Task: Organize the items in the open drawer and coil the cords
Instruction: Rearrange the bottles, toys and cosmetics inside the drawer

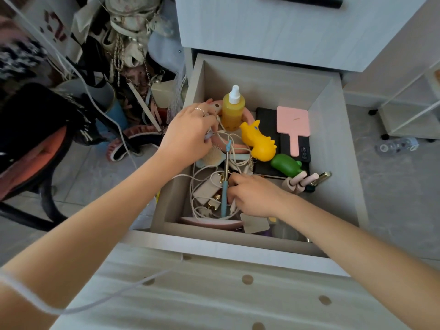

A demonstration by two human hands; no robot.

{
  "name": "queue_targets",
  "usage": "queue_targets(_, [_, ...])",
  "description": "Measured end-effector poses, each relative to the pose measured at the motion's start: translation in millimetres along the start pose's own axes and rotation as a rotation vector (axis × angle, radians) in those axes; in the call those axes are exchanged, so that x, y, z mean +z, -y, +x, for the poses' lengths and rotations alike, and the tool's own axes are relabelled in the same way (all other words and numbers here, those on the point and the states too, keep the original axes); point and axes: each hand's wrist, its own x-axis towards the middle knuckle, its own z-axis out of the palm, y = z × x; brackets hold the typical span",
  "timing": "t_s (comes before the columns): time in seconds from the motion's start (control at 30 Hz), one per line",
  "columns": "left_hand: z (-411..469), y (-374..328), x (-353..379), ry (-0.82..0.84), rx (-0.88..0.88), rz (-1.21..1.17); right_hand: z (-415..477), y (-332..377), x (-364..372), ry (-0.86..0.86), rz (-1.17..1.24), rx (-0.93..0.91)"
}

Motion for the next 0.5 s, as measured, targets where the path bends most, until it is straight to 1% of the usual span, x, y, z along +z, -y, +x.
queue_targets(0.07, [0.7,-0.8,-0.9,0.007,-0.002,0.012,1.7,2.7,4.5,-0.051,-0.092,-0.031])
queue_targets(0.17, [1.9,-1.7,-2.0,0.006,-0.016,0.017,8.6,8.0,11.9,-0.174,-0.093,-0.111])
queue_targets(0.33, [2.2,-3.1,-4.1,0.041,0.001,0.074,25.9,4.0,6.5,-0.167,-0.083,-0.180])
queue_targets(0.43, [2.9,-4.7,-5.7,0.049,0.082,0.170,26.2,10.6,2.1,-0.203,-0.135,-0.276])
queue_targets(0.5, [1.8,-7.5,-5.8,0.089,0.147,0.284,21.8,15.3,9.5,-0.246,-0.095,-0.315])
